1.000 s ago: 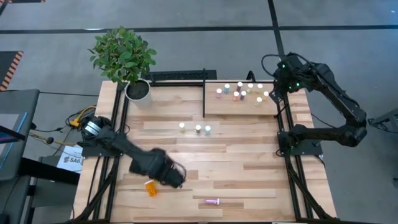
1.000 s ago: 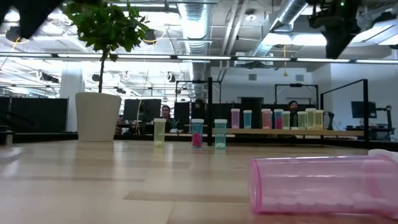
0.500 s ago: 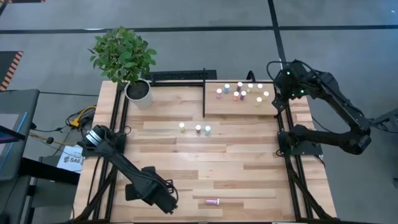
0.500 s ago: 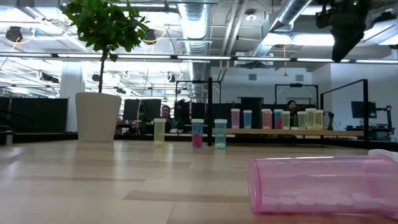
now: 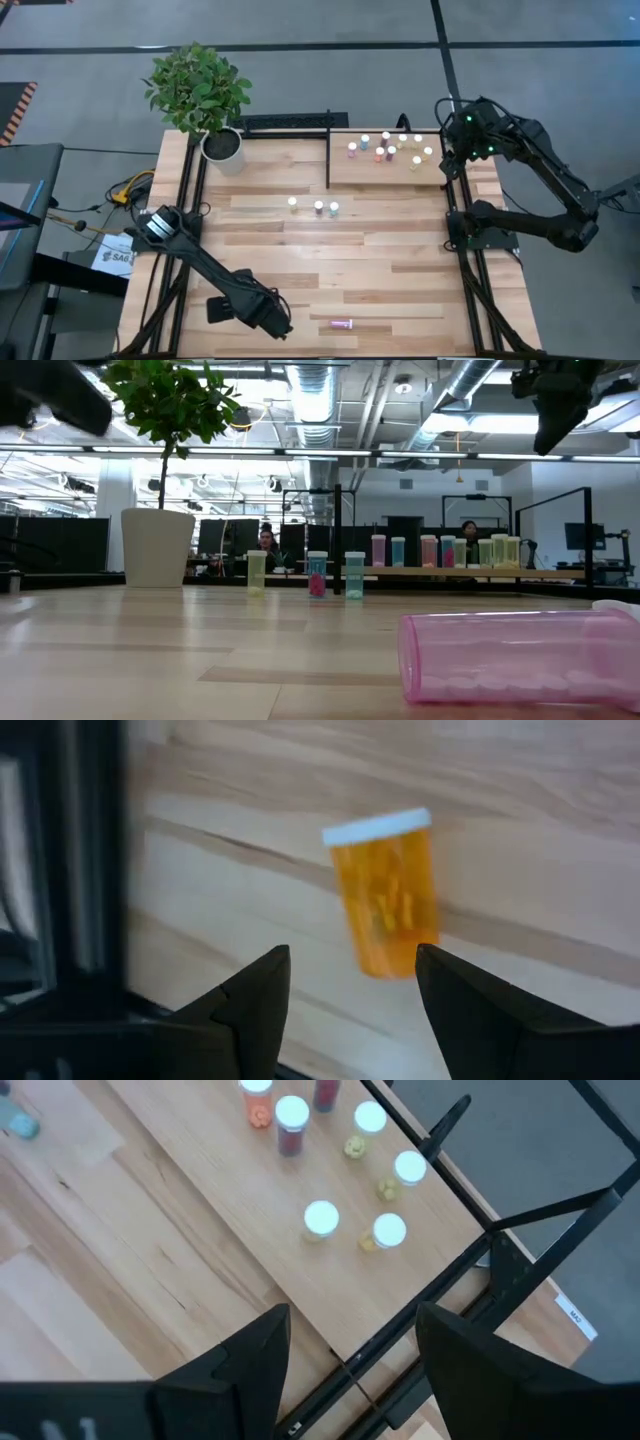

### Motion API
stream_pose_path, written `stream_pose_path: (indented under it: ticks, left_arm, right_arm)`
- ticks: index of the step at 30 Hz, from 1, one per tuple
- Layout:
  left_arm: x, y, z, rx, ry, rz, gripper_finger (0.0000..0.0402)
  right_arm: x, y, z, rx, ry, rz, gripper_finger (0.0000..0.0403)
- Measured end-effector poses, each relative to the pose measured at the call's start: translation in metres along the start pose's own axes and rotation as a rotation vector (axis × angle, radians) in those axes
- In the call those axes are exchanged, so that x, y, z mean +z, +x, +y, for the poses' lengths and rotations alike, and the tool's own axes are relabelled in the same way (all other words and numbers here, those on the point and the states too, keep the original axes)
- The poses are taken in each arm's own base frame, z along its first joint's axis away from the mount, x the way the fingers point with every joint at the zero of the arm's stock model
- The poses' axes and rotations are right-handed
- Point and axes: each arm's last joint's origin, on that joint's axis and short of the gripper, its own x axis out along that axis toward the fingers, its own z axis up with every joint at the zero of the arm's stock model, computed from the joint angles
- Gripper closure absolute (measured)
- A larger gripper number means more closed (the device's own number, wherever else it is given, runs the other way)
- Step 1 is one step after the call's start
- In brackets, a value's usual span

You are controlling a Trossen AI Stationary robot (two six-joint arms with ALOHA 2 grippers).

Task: Pick and place medicine bottles onto shelf by color
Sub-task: Move the orange pill bottle to the center of the table

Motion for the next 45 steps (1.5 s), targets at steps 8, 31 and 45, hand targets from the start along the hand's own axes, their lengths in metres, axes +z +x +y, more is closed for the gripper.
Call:
stream_pose_path:
  ticks: [8, 31, 45]
  left_arm:
    - [0.001, 0.037, -0.019, -0.111, 0.011, 0.097, 0.0198]
    - [-0.003, -0.038, -0.002, -0.096, -0.012, 0.034, 0.0198]
    - [0.011, -0.083, -0.006, -0.191, -0.025, 0.037, 0.0198]
  right_arm:
    - [0.001, 0.0, 0.0, -0.001, 0.001, -0.009, 0.0165]
    - [0.007, 0.0, -0.001, 0.01, 0.05, -0.063, 0.0165]
    - [0.007, 0.0, -0.001, 0.007, 0.05, -0.062, 0.0165]
